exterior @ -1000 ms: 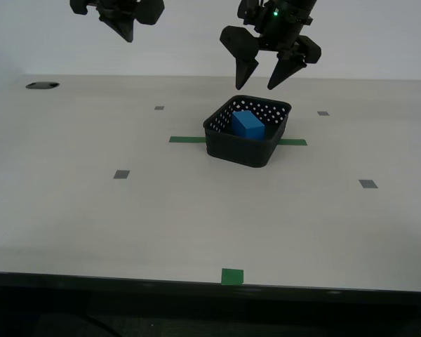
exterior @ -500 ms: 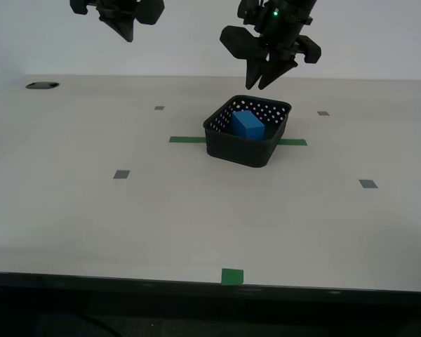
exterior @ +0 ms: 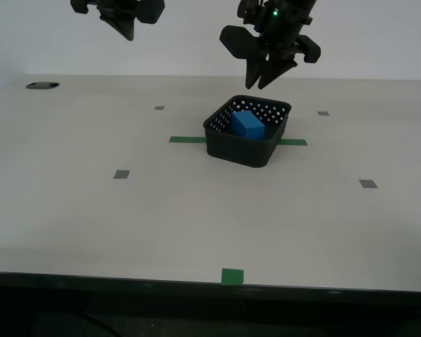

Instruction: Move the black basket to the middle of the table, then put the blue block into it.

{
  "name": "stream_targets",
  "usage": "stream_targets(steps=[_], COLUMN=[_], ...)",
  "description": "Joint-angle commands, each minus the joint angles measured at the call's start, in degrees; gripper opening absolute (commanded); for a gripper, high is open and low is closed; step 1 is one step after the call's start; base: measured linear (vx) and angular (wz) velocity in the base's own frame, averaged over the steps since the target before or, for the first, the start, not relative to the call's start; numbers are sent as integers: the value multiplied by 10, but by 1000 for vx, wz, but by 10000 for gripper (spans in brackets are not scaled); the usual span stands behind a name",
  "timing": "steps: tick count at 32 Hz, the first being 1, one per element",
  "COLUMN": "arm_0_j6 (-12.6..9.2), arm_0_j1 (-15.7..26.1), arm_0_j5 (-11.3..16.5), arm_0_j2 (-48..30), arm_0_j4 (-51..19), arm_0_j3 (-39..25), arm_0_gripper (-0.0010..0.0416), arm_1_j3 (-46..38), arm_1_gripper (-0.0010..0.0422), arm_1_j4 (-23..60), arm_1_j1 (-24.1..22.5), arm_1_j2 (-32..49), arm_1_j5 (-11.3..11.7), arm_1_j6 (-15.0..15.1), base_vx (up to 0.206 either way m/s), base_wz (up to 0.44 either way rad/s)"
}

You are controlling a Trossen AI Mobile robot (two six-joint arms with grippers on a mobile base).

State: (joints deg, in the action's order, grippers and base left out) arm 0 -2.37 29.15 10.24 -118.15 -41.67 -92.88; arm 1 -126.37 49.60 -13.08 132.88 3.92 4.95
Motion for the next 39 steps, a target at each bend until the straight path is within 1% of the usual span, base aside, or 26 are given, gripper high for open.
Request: stream_targets(steps=[1,39], arm_0_j6=[0,0], arm_0_j1=[0,1], arm_0_j5=[-1,-1], arm_0_j2=[0,0], arm_0_j4=[2,11], arm_0_j3=[0,0], arm_0_gripper=[124,123], arm_1_j3=[-1,-1], arm_1_gripper=[0,0], arm_1_j4=[-1,-1], arm_1_j1=[0,-1], arm_1_j2=[0,0], arm_1_j5=[0,0], arm_1_j6=[2,2], base_vx=[0,0], base_wz=[0,0])
